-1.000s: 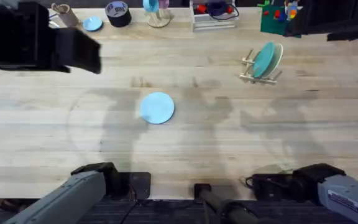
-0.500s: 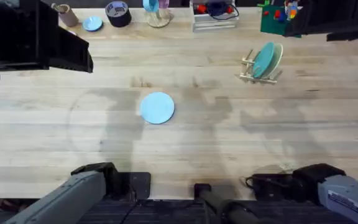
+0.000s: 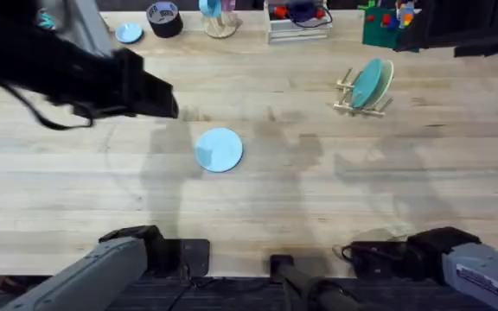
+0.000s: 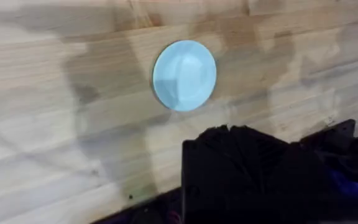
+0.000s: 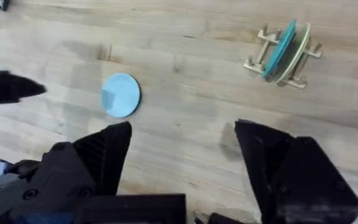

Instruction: Pick up the plates from the table one by one and place each into a slot on the dish rack.

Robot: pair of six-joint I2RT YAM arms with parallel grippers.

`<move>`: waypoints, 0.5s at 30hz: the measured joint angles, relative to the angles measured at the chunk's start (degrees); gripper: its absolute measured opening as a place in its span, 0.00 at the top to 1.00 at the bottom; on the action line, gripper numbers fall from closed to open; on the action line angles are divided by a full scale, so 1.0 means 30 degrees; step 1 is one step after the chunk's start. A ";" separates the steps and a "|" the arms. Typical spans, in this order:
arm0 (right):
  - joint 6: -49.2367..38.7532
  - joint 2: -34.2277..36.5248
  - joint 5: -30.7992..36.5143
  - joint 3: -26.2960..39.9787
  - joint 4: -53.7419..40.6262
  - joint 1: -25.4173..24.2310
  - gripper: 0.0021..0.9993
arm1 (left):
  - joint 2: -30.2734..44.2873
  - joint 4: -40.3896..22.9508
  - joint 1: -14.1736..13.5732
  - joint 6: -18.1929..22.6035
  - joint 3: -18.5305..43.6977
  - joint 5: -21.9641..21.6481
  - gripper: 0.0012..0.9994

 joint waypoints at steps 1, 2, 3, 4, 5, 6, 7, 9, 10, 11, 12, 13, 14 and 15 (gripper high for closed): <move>0.0000 0.0000 0.0000 0.0000 -0.0007 0.0000 0.01 | 0.0027 0.0681 0.0007 0.0000 -0.0766 0.0239 0.96; 0.0000 0.0000 0.0000 0.0000 0.0000 0.0000 0.01 | 0.0041 0.1351 0.0002 0.0000 -0.1545 0.0498 0.96; 0.0000 0.0000 0.0000 0.0000 -0.0005 0.0000 0.01 | 0.0041 0.1944 0.0003 -0.0015 -0.2294 0.0711 0.96; 0.0000 0.0000 0.0000 0.0000 -0.0001 0.0000 0.01 | 0.0041 0.2513 0.0007 -0.0021 -0.3037 0.0946 0.96; 0.0000 0.0000 0.0000 0.0000 0.0000 0.0000 0.01 | 0.0041 0.3120 0.0000 -0.0069 -0.3771 0.1097 0.96; 0.0000 0.0003 0.0000 0.0000 0.0000 0.0000 0.00 | 0.0049 0.3660 0.0004 -0.0136 -0.4416 0.1224 0.96; 0.0000 0.0000 0.0000 0.0000 -0.0006 0.0000 0.00 | 0.0104 0.4115 0.0000 -0.0237 -0.5017 0.1337 0.96; 0.0000 0.0000 0.0000 0.0000 -0.0007 0.0000 0.01 | 0.0395 0.5085 0.0000 -0.0422 -0.6132 0.1477 0.96; 0.0000 0.0000 0.0000 0.0000 0.0000 0.0000 0.01 | 0.0605 0.5478 0.0007 -0.0466 -0.6532 0.1521 0.96; 0.0000 0.0000 0.0000 0.0000 0.0000 0.0000 0.01 | 0.0911 0.5784 0.0007 -0.0516 -0.6846 0.1543 0.96; 0.0000 0.0000 0.0000 0.0000 -0.0005 0.0000 0.01 | 0.1216 0.6007 0.0007 -0.0534 -0.7035 0.1582 0.96; 0.0000 0.0000 0.0000 0.0000 -0.0007 0.0000 0.00 | 0.1573 0.6229 0.0000 -0.0570 -0.7164 0.1598 0.96; 0.0000 0.0000 0.0000 0.0000 0.0000 0.0000 0.00 | 0.1934 0.6450 0.0006 -0.0597 -0.7220 0.1623 0.96; 0.0000 0.0000 0.0000 0.0000 -0.0006 0.0000 0.00 | 0.2280 0.6655 0.0007 -0.0605 -0.7228 0.1664 0.96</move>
